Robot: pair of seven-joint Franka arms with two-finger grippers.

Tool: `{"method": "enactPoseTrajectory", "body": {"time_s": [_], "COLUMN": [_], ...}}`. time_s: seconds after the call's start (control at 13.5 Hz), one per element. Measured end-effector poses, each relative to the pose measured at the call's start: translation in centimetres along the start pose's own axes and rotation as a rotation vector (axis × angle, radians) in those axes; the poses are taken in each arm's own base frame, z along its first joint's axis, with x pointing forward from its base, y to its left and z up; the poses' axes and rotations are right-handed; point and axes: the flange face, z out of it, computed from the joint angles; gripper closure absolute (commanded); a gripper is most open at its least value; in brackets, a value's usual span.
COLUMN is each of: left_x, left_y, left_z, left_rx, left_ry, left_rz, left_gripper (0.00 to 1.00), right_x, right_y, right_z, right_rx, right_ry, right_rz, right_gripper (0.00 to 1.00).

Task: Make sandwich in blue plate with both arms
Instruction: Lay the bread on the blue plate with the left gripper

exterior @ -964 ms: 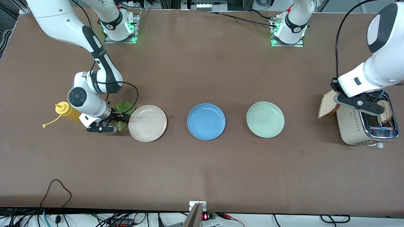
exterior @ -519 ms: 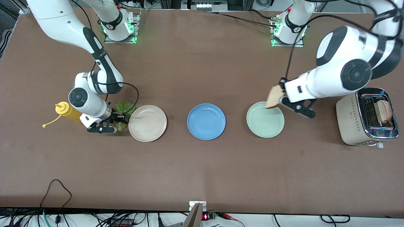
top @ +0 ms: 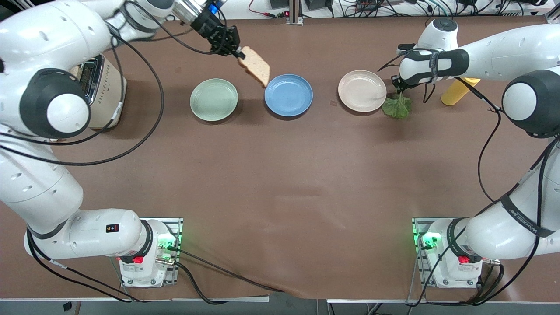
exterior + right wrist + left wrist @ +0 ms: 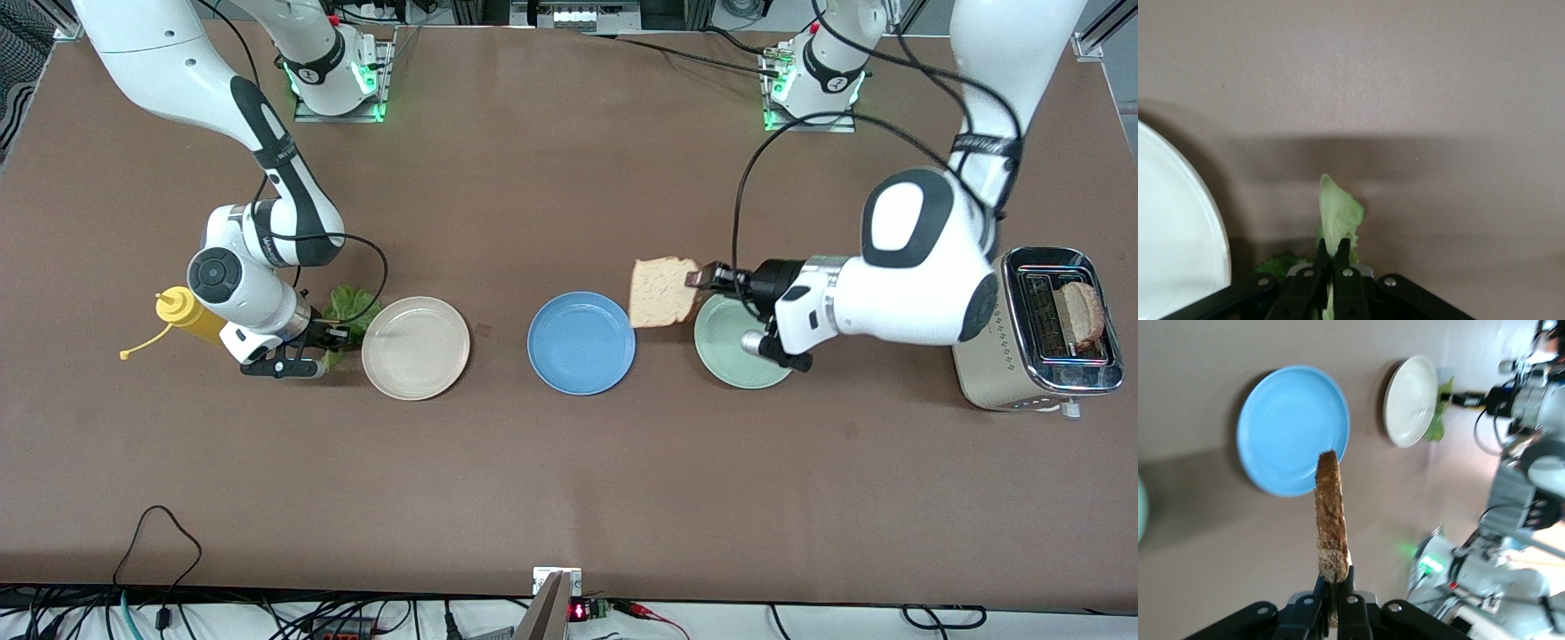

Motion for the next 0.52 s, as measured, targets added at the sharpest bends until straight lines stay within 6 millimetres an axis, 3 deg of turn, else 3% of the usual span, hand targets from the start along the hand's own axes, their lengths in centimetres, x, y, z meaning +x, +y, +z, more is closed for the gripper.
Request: {"method": "enactPoseTrajectory", "body": {"time_s": [0.3,0.52], "left_x": [3.1,4.1], "left_y": [-1.6,-4.4], "left_z": [8.1,11.2], "left_rx": [-0.095,-0.112], "left_ry": [0.066,0.073], "left_rz": [0.064,0.137], "left_gripper": [1.0,1.0], "right_x": [1.1,2.0], "right_y": [0.7,1.0], "right_z": [-1.8,-5.2], "right_rx": [-0.006,-0.01], "right_ry": [-0.011,-0.043], "right_rz": [0.0,-0.009], "right_gripper": [1.0,1.0]}}
